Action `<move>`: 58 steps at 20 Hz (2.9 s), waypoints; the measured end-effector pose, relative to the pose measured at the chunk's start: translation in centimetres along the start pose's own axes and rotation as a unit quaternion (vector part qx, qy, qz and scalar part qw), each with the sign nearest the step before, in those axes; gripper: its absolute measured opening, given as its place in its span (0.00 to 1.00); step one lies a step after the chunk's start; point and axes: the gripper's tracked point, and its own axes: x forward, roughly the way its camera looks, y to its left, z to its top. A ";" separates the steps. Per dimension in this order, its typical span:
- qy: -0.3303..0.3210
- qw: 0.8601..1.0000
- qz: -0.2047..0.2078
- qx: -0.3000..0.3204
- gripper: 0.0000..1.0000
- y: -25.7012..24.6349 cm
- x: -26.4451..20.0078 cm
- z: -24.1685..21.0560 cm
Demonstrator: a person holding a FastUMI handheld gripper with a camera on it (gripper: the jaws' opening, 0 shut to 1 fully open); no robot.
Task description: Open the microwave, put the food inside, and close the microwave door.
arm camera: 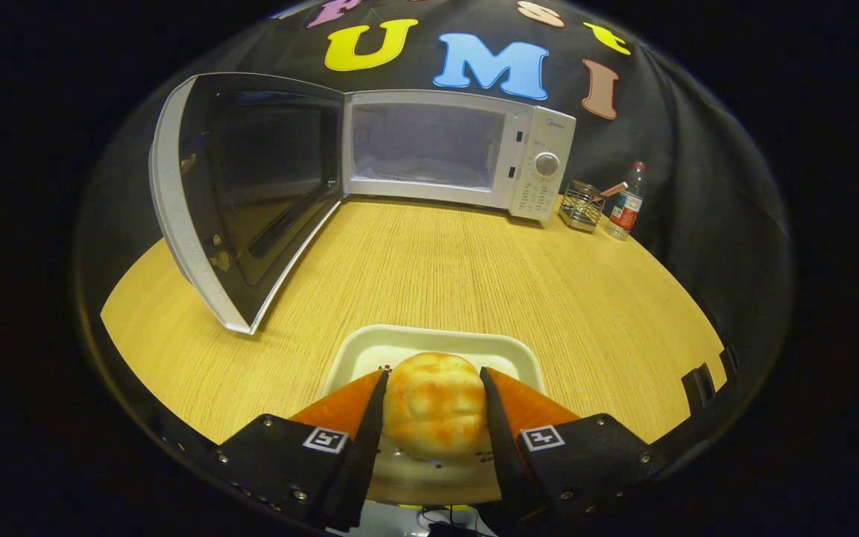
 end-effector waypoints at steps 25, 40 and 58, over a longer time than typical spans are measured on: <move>-0.138 0.976 0.031 0.168 0.69 -0.3 3.3 20.4; -0.148 0.958 0.040 0.243 0.69 -1.5 13.6 27.6; -0.167 0.937 0.046 0.303 0.68 -0.6 24.7 31.9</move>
